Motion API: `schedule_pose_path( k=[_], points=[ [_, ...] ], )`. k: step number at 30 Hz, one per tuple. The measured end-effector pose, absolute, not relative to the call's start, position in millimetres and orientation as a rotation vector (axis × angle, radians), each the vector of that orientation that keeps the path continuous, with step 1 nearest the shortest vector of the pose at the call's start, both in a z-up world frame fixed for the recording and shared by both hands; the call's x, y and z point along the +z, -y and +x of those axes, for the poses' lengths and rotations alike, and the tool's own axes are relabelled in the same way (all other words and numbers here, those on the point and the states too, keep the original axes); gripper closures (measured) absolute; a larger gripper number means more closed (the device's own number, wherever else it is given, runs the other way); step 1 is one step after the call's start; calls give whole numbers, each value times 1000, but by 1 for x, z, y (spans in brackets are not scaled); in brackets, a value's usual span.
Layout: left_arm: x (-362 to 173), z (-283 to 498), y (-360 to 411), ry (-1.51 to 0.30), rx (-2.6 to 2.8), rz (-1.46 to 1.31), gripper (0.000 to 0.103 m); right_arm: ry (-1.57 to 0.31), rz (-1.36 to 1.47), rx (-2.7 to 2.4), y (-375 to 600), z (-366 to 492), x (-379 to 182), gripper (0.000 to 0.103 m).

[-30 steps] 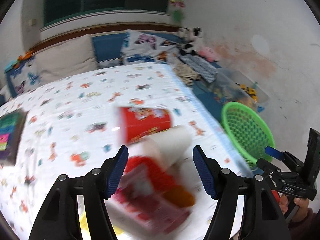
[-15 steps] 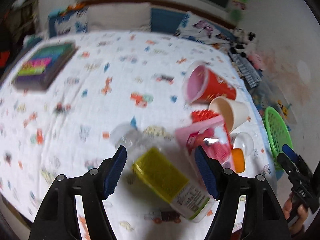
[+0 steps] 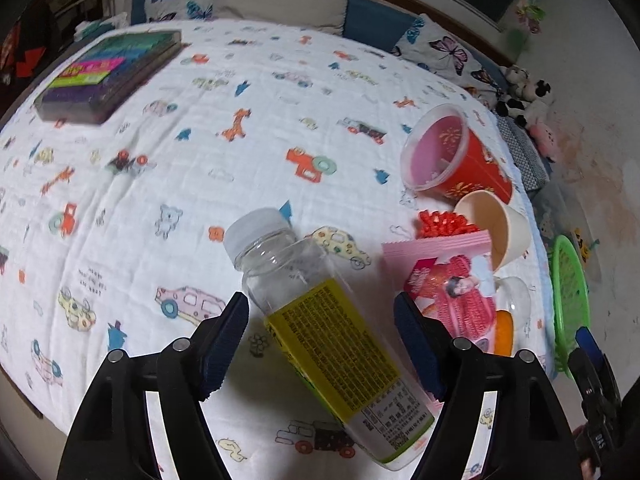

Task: Collect trash
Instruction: 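Grasp the yellow-labelled bottle with left tool while right tool grasps the pink wipes pack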

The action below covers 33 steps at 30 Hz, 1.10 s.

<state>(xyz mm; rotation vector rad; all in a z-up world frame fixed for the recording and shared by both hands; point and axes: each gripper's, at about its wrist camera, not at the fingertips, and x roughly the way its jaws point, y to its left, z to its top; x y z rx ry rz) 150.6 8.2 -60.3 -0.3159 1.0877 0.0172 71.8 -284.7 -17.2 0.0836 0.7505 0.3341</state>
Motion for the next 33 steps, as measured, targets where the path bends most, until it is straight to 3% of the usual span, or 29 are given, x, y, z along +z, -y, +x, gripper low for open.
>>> schedule_pose_path(
  k=[5, 14, 21, 33],
  points=[
    [-69, 152, -10, -1103, 22, -337, 31, -756, 76, 351, 278, 72, -19, 20],
    [-64, 154, -20, -1093, -28, -317, 47, -762, 58, 393, 257, 75, -16, 21],
    [-51, 147, -42, -1051, -64, -306, 49, -763, 17, 446, 221, 82, -17, 22],
    [-34, 142, -72, -986, -90, -257, 49, -795, -104, 513, 150, 97, -34, 35]
  ],
)
